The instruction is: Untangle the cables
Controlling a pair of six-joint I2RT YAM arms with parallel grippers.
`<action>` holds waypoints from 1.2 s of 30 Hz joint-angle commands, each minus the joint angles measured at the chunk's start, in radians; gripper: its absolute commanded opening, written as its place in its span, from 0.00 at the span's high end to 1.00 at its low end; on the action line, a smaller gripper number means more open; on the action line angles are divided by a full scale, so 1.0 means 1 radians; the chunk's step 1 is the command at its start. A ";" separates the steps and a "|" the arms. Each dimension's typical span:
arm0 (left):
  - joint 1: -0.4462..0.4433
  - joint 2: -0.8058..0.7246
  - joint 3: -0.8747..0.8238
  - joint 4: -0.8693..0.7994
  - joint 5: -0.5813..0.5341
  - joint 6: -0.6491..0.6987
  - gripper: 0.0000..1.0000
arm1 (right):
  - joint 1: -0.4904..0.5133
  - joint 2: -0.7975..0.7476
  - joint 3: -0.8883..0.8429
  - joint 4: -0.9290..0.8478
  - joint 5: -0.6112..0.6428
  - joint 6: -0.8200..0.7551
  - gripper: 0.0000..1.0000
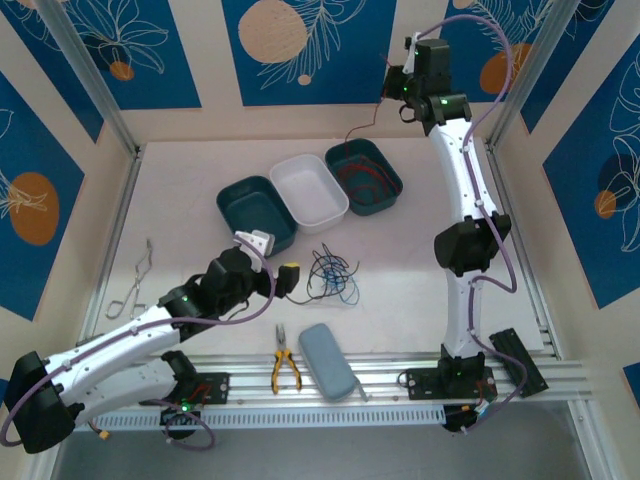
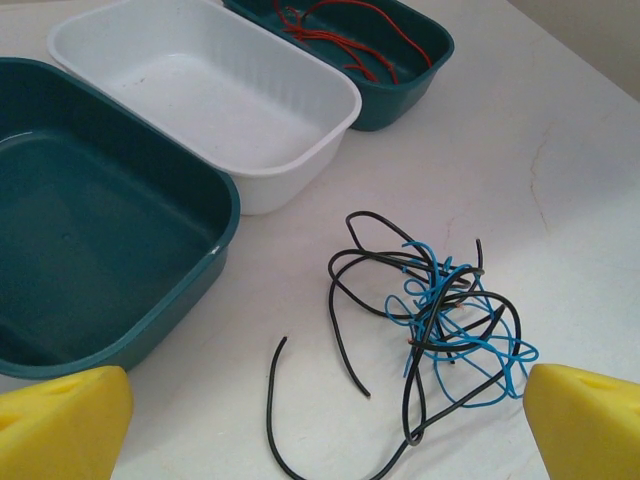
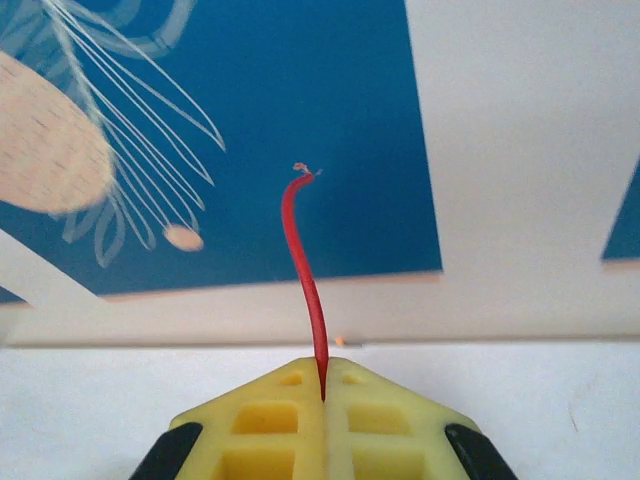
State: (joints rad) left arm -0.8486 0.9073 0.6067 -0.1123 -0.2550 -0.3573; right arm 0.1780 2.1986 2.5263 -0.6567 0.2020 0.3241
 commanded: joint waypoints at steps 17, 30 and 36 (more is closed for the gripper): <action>0.013 0.037 -0.011 0.033 0.035 0.001 0.00 | -0.066 -0.085 -0.335 -0.166 -0.117 0.061 1.00; 0.013 0.048 -0.008 0.030 0.034 -0.002 0.00 | -0.111 -0.091 -0.391 -0.175 -0.012 -0.039 1.00; 0.013 0.061 -0.004 0.030 0.039 -0.002 0.00 | -0.120 -0.121 -0.455 -0.137 0.078 -0.119 1.00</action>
State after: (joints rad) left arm -0.8467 0.9642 0.6064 -0.0940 -0.2359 -0.3580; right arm 0.0639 2.1418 2.0953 -0.8158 0.2298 0.2653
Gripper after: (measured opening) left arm 0.998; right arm 0.055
